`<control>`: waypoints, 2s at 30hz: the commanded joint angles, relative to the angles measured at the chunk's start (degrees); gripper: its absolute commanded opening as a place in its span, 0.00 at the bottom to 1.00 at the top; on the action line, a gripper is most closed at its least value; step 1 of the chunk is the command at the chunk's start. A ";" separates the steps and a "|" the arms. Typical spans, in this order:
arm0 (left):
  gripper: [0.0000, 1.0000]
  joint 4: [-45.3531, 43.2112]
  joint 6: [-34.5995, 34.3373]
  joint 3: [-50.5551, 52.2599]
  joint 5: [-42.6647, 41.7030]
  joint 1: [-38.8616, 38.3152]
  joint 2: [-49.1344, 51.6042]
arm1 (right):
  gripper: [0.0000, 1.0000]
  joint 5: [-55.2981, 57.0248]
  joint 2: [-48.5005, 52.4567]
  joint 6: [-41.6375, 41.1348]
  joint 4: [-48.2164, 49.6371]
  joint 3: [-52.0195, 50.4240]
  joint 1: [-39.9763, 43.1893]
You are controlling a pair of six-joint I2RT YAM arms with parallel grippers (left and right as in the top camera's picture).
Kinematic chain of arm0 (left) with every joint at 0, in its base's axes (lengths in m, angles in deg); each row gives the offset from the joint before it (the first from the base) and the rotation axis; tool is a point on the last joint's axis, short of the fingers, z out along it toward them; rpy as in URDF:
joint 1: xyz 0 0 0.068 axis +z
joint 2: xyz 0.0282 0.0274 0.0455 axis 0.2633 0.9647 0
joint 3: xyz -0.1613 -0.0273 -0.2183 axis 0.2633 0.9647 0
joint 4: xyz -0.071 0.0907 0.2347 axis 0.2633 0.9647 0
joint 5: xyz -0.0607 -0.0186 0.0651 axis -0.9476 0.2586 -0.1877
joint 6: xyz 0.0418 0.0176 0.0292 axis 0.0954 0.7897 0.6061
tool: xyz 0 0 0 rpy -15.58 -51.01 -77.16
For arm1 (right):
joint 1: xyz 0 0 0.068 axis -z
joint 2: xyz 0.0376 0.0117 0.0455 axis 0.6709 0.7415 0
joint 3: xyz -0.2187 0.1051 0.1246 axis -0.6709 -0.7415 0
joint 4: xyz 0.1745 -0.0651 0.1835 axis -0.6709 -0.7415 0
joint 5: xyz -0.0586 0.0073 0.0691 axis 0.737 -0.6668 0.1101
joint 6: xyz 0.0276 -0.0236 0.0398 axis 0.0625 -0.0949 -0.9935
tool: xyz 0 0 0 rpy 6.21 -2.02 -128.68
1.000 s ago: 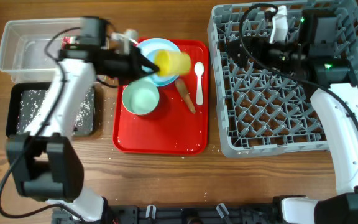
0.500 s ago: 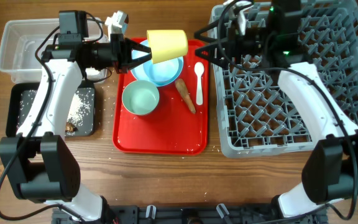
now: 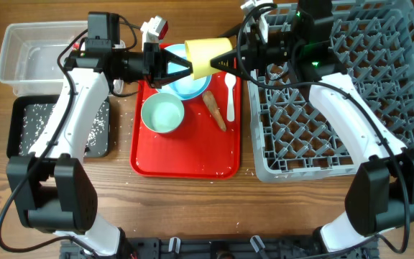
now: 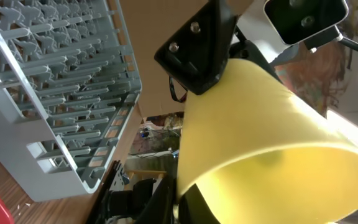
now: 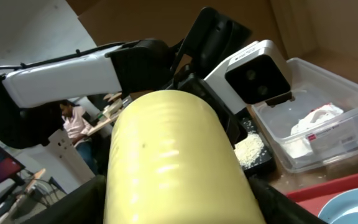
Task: Sort waste into correct bins and load items into the dishwasher rack
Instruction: 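Hand the yellow cup from the left gripper to the right gripper, then place the yellow cup in the dish rack with the right gripper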
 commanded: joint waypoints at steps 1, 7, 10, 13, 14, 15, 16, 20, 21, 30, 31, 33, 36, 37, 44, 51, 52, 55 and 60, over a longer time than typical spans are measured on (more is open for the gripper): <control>0.04 -0.42 -0.07 -0.76 -1.97 0.04 -1.27 | 0.66 -0.52 1.09 0.09 0.07 0.79 -0.26; 0.11 -0.39 -0.07 -0.76 -1.60 0.02 -1.27 | 0.59 -1.64 1.09 0.20 0.09 0.79 -0.26; 0.12 -0.42 -0.04 -0.76 -1.57 0.04 -1.27 | 0.56 -1.79 1.09 0.20 0.09 0.79 -0.26; 0.15 -0.42 -0.04 -0.76 -1.55 0.04 -1.27 | 0.49 -1.75 1.09 0.22 0.13 0.79 -0.24; 0.16 -0.39 -0.04 -0.76 -1.31 0.04 -1.27 | 0.45 -1.70 1.09 0.20 0.42 0.79 -0.07; 0.17 -0.39 -0.04 -0.76 -0.96 0.04 -1.27 | 0.43 -1.62 1.09 0.13 0.61 0.79 0.24; 0.18 -0.42 -0.02 -0.76 -0.92 0.04 -1.27 | 0.41 -1.60 1.09 0.07 0.59 0.79 1.03; 0.20 -0.42 -0.04 -0.76 -0.92 0.04 -1.27 | 0.39 -1.64 1.09 -1.44 0.33 0.79 4.81; 0.21 -0.42 -0.02 -0.76 -0.92 0.04 -1.27 | 0.36 -1.64 1.09 -1.46 0.26 0.79 5.86; 0.21 1.57 -0.04 -0.76 27.76 -0.02 -1.27 | 0.35 21.16 -1.31 3.69 -23.39 0.81 8.48; 0.21 3.04 -0.07 -0.76 36.09 -0.13 -1.27 | 0.36 27.26 -3.32 5.68 -29.18 0.81 8.46; 0.21 4.85 -0.07 -0.76 48.24 -0.55 -1.27 | 0.35 35.69 -7.21 7.74 -36.46 0.83 8.46; 0.28 5.25 -0.07 -0.76 58.14 -1.14 -1.27 | 0.31 50.05 -14.43 9.22 -48.59 1.20 8.46; 0.29 5.25 -0.07 -0.76 60.11 -1.16 -1.27 | 0.31 55.10 -16.98 9.27 -53.37 1.20 8.46; 0.31 5.25 -0.04 -0.76 69.00 -1.16 -1.27 | 0.36 69.51 -20.57 9.99 -83.36 1.01 8.44; 0.31 5.46 -0.02 -0.72 69.61 -1.16 -1.27 | 0.36 70.44 -17.97 10.16 -89.94 -4.55 8.17; 0.31 5.49 -0.02 -0.72 69.61 -1.14 -1.27 | 0.36 70.47 -17.70 9.35 -89.72 -5.20 7.74; 0.31 5.46 -0.02 -0.72 69.64 -1.16 -1.27 | 0.36 71.01 -16.35 7.41 -88.56 -7.43 4.11; 0.31 5.53 -0.04 -0.72 69.61 -1.16 -1.27 | 0.45 75.08 -10.56 4.04 -87.60 -7.74 -0.04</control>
